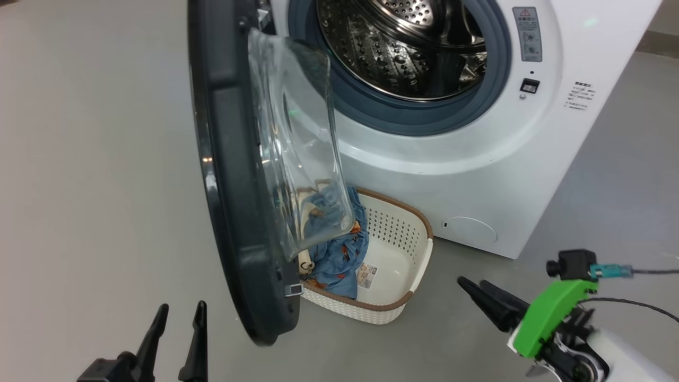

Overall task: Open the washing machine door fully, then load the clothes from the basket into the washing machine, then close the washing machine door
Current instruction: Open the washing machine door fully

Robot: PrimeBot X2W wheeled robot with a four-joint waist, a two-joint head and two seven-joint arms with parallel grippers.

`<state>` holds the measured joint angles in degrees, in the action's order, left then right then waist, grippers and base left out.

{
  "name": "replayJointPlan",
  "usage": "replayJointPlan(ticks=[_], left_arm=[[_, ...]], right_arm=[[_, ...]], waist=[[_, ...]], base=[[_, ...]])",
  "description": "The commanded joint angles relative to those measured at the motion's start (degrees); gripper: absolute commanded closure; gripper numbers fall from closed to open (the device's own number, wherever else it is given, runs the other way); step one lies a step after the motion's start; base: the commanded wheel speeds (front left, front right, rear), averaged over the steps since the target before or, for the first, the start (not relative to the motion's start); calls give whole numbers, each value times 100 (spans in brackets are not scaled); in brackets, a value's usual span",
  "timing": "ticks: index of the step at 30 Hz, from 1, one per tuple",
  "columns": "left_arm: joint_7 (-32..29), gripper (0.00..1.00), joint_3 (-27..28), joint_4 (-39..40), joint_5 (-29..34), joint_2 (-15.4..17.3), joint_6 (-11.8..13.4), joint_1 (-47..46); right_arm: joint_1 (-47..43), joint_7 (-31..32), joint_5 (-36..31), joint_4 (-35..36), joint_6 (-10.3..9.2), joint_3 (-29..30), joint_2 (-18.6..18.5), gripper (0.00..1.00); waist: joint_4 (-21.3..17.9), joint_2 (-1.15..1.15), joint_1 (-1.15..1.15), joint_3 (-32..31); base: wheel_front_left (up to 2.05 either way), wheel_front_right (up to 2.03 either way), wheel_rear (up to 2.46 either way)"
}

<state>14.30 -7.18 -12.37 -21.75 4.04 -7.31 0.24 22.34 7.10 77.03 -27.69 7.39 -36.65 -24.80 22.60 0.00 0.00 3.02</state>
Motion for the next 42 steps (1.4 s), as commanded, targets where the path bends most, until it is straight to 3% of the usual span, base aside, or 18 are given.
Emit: replayJointPlan(ticks=[1,10,16,29,36,42], left_arm=[[70,0,214,136,36,138,-18,-79],[70,0,260,109,50,147,-18,-67],[70,0,278,107,54,153,-18,-53],[70,0,318,106,86,124,-18,-109],[70,0,302,127,103,127,-18,-97],[70,0,271,94,89,122,-18,-83]], right_arm=[[-86,-121,-122,117,10,-93,-109,0],[-390,-1719,-670,-122,10,-734,-443,0],[-418,-2194,-1211,-468,10,-844,-406,0],[-1408,-2209,-4315,637,10,2001,489,0],[-1945,-2209,-5105,1049,10,2562,840,0],[-2175,-2210,-5326,1073,10,2696,1008,0]], waist=[[-31,0,0,-19],[-128,0,0,-75],[-151,0,0,-100],[-140,0,0,-84],[-125,0,0,-131],[-122,0,0,-153]], base=[[0,0,0],[0,0,0],[0,0,0],[0,0,0],[0,0,0],[0,0,0]])
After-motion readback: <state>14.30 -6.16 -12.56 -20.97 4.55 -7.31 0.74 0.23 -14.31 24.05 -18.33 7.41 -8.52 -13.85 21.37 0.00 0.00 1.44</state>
